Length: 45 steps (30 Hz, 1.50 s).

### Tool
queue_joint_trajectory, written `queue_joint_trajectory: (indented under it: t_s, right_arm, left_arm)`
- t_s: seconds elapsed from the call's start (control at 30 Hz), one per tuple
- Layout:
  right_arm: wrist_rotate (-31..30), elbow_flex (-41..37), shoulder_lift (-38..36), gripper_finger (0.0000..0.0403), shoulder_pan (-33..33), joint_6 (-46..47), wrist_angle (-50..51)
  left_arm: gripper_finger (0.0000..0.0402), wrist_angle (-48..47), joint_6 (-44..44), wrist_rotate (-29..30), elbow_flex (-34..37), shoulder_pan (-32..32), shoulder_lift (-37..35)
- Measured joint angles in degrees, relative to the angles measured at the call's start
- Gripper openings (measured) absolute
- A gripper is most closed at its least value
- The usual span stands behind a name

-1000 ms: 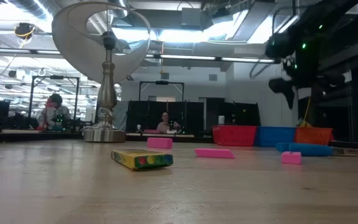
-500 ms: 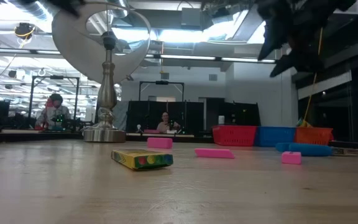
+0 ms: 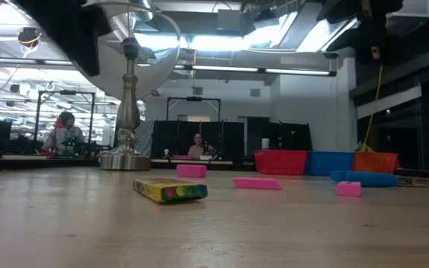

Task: Pick & Place School Supplies
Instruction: Put the crayon box into the orange bin

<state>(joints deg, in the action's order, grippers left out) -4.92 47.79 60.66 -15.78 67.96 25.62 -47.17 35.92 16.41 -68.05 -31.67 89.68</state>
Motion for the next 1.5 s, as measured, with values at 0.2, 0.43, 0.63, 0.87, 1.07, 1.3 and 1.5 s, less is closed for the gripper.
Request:
queue_joint_trajectory:
  t_s: [0.2, 0.43, 0.63, 0.87, 1.07, 1.3, 1.5]
  right_arm:
    - [-5.21, 0.0, 0.02, 0.0212, -2.9, 0.65, -0.85]
    - [-13.12, 0.0, 0.02, 0.0212, -6.33, 3.61, -1.89]
    - [-18.36, 0.0, 0.02, 0.0212, -9.28, 6.72, -2.11]
    - [-23.8, 0.0, 0.02, 0.0212, -11.34, 9.62, -2.08]
    - [-24.66, -0.02, 0.02, 0.0212, -11.62, 10.73, -2.07]
    - [-24.68, -0.02, 0.02, 0.0212, -11.59, 11.22, -2.05]
    - [-24.67, -0.02, 0.02, 0.0212, -11.59, 13.36, -2.02]
  left_arm:
    - [0.0192, -0.25, -43.44, -0.89, -0.37, 0.32, 5.35]
    - [0.0192, 5.38, -66.62, -3.27, -0.37, 6.74, 10.82]
    - [0.0192, 8.78, -78.09, -6.35, -0.37, 11.76, 12.6]
    - [0.0192, 13.49, -80.68, -13.45, -0.37, 16.97, 12.6]
    - [0.0193, 14.77, -78.31, -20.09, -0.37, 19.6, 12.6]
    - [0.0229, 18.11, -75.43, -25.36, -0.37, 20.69, 14.91]
    - [0.0269, 21.33, -75.47, -23.86, -0.37, 20.17, 18.09]
